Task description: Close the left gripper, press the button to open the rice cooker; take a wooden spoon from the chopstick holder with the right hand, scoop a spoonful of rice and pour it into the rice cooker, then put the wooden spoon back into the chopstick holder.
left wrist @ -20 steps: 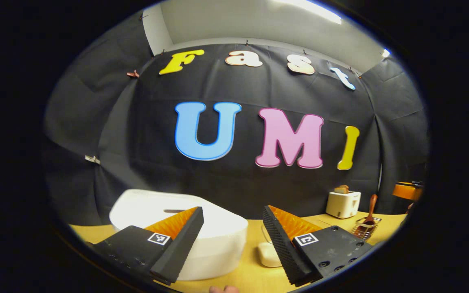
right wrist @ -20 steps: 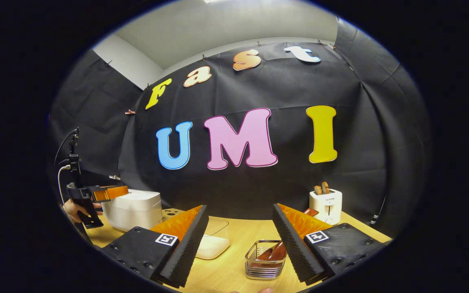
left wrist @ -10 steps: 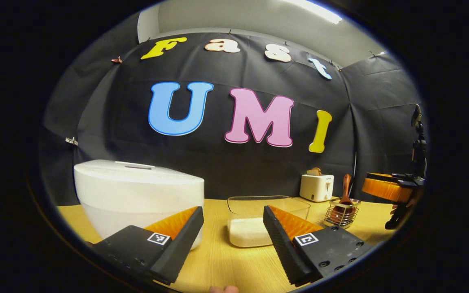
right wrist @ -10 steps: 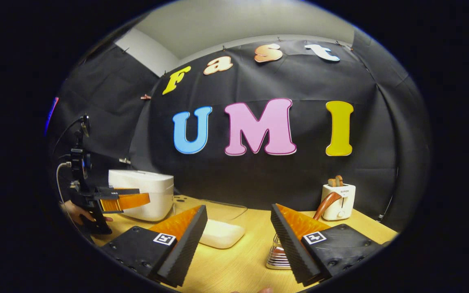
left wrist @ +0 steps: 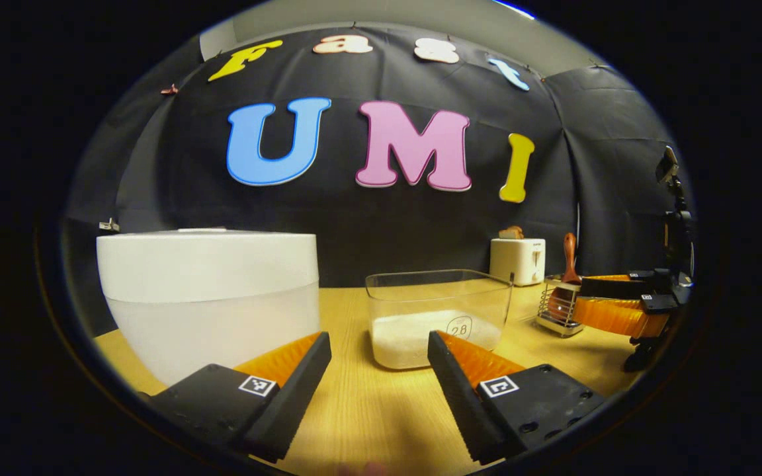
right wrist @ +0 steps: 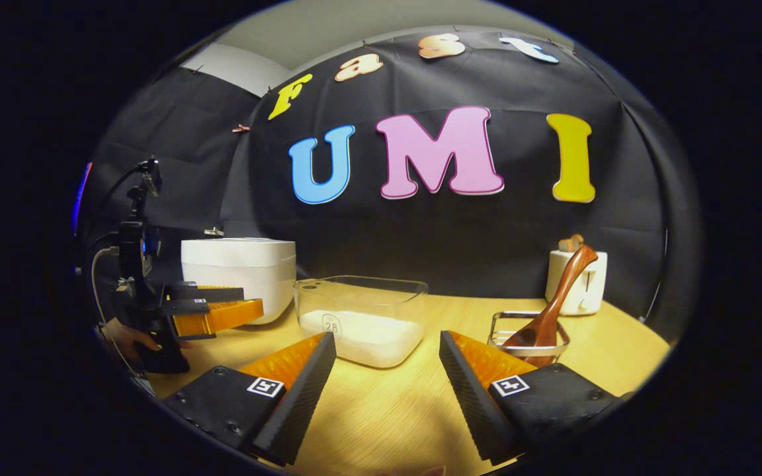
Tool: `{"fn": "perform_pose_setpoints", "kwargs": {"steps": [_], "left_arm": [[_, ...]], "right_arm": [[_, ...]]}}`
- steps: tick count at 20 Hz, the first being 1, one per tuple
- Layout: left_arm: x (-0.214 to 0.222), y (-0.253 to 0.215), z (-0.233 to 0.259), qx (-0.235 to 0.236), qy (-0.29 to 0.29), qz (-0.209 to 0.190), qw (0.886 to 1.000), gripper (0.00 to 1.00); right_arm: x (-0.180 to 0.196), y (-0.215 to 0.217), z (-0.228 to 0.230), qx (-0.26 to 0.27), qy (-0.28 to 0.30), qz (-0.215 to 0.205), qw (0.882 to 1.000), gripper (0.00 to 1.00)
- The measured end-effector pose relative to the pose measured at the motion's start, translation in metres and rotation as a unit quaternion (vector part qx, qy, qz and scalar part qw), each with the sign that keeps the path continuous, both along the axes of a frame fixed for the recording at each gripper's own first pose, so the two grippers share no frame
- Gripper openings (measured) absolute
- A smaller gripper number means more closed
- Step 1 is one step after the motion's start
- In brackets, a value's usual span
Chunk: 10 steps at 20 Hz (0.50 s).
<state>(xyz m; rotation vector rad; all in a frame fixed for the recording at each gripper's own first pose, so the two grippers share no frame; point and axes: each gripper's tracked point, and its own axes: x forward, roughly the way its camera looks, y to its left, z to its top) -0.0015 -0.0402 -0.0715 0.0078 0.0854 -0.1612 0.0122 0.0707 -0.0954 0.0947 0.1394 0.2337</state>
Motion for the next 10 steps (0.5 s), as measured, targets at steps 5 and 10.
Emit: {"fn": "perform_pose_setpoints", "kwargs": {"steps": [5,10], "left_arm": [[0.003,-0.004,-0.001,-0.001,-0.004,-0.007,1.000,0.96],[0.012,0.007,0.000,0.002,-0.003,0.008,1.000,0.96]], "right_arm": [[0.005,-0.003,-0.001,-0.004,0.001,-0.007,1.000,0.98],[0.013,-0.019,-0.004,-0.010,0.002,-0.036,0.999,0.98]]}}
